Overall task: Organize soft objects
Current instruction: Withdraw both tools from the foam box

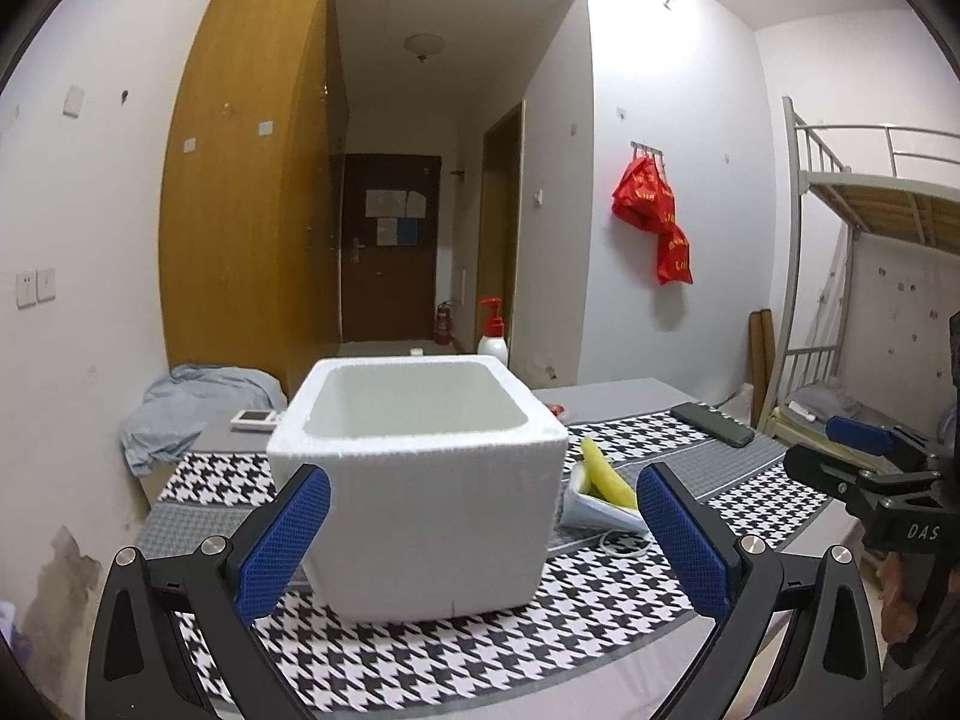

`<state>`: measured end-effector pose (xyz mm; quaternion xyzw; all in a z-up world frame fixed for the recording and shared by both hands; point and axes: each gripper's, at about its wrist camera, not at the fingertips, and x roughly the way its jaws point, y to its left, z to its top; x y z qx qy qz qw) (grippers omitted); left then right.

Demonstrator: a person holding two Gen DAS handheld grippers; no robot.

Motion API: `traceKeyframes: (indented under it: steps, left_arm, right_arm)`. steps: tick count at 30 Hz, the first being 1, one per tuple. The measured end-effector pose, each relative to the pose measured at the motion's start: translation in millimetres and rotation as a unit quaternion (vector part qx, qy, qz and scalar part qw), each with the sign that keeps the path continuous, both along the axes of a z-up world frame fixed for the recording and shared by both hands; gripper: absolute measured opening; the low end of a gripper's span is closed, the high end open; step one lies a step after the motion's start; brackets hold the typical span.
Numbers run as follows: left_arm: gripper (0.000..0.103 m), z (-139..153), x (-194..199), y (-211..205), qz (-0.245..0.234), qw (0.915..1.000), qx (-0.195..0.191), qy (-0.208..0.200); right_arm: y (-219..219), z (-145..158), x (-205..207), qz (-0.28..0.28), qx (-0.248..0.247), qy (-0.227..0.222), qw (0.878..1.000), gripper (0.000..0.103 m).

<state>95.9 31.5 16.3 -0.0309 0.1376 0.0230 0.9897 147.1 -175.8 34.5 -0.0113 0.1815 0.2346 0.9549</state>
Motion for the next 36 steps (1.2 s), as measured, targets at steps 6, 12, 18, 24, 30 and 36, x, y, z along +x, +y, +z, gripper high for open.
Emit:
traceKeyframes:
  steps: [6,12,18,24,30,36]
  left_arm:
    - [0.102,-20,-8,-13,-0.009,0.9999,-0.008,0.002]
    - [0.102,-35,-13,-24,-0.024,0.9995,-0.022,0.002]
    - [0.102,-45,-5,-42,-0.038,0.9990,-0.017,0.019]
    - [0.102,-53,11,-60,-0.045,0.9981,-0.020,0.037]
    - [0.102,-56,36,-83,-0.056,0.9965,-0.015,0.061]
    - [0.102,-61,60,-103,-0.056,0.9946,-0.012,0.086]
  right_arm:
    - [-5,-8,-7,-0.006,0.003,-0.002,1.000,0.101]
    - [-12,-16,-14,-0.013,-0.007,-0.001,1.000,0.101]
    - [-22,-24,-12,-0.015,-0.017,0.008,1.000,0.101]
    - [-34,-29,0,-0.019,-0.025,0.016,0.999,0.101]
    - [-55,-34,10,-0.026,-0.024,0.017,0.999,0.101]
    - [-76,-42,26,-0.037,-0.022,0.032,0.999,0.101]
